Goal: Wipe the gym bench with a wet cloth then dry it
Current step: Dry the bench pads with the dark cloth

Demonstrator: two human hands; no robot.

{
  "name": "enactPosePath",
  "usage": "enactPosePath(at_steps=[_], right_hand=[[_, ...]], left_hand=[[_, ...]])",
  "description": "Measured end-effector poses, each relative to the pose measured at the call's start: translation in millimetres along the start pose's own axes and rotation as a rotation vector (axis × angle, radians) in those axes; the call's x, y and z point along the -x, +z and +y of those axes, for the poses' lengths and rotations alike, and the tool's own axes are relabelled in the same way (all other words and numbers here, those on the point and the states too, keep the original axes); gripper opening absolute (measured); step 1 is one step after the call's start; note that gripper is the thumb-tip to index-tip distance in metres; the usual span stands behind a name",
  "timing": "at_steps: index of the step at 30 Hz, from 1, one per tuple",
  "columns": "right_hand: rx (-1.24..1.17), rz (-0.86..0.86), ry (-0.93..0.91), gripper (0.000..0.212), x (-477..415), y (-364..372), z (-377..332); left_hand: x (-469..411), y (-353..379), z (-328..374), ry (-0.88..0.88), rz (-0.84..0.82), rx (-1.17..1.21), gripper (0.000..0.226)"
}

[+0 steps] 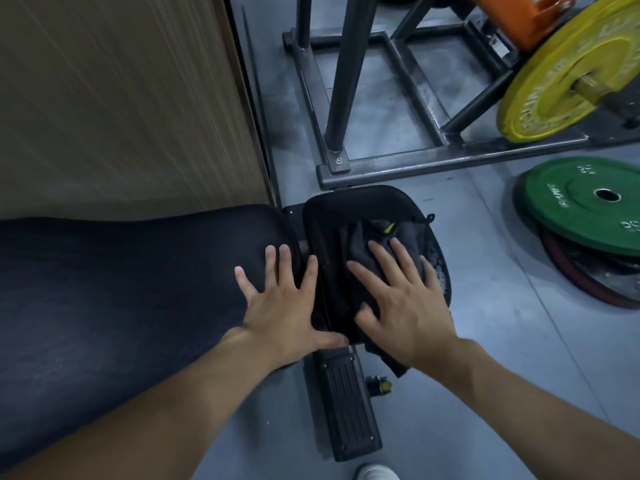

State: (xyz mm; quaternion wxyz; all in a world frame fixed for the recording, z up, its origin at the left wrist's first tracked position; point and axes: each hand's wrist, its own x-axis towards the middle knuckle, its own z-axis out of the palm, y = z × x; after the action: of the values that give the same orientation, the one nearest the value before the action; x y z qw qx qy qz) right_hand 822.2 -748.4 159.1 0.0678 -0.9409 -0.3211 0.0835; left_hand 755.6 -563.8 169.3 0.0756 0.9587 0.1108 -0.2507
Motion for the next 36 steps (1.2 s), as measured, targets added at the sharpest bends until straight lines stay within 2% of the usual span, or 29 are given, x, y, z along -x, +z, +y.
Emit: enactPosePath(at_steps=[5, 8, 11, 18, 26, 28, 32, 34, 36], right_hand=[[-0.026, 0.001, 0.107, 0.070, -89, -16, 22], [-0.085, -0.071, 0.175, 0.064, -133, -25, 33], [-0.073, -0.038, 0.194, 0.065, -116, -22, 33], [-0.073, 0.036, 0.253, 0.072, 2, -5, 32], [-0.147, -0.017, 0.450, 0.068, -116, -25, 32], [-0.049, -0.050, 0.385, 0.070, -126, -23, 9], [0.047, -0.038, 0.009, 0.073, -99, -6, -44], [0.026, -0.040, -0.133, 0.069, -84, -3, -47], [0.043, -0.031, -0.173, 0.069, -71, -3, -23]], left_hand=[[-2, 4, -1, 0.002, -0.003, -0.022, 0.132], [-2, 5, -2, -0.005, -0.009, -0.040, 0.132], [-2, 4, -2, -0.008, -0.015, -0.039, 0.132], [2, 0, -6, 0.026, -0.014, -0.021, 0.131], [1, 12, -13, 0.059, 0.075, -0.040, 0.124], [1, 13, -14, 0.043, 0.087, -0.053, 0.126], [0, 13, -11, -0.032, 0.105, -0.045, 0.137], [2, 12, -10, -0.039, 0.113, -0.041, 0.138], [2, 13, -11, -0.033, 0.119, -0.025, 0.137]])
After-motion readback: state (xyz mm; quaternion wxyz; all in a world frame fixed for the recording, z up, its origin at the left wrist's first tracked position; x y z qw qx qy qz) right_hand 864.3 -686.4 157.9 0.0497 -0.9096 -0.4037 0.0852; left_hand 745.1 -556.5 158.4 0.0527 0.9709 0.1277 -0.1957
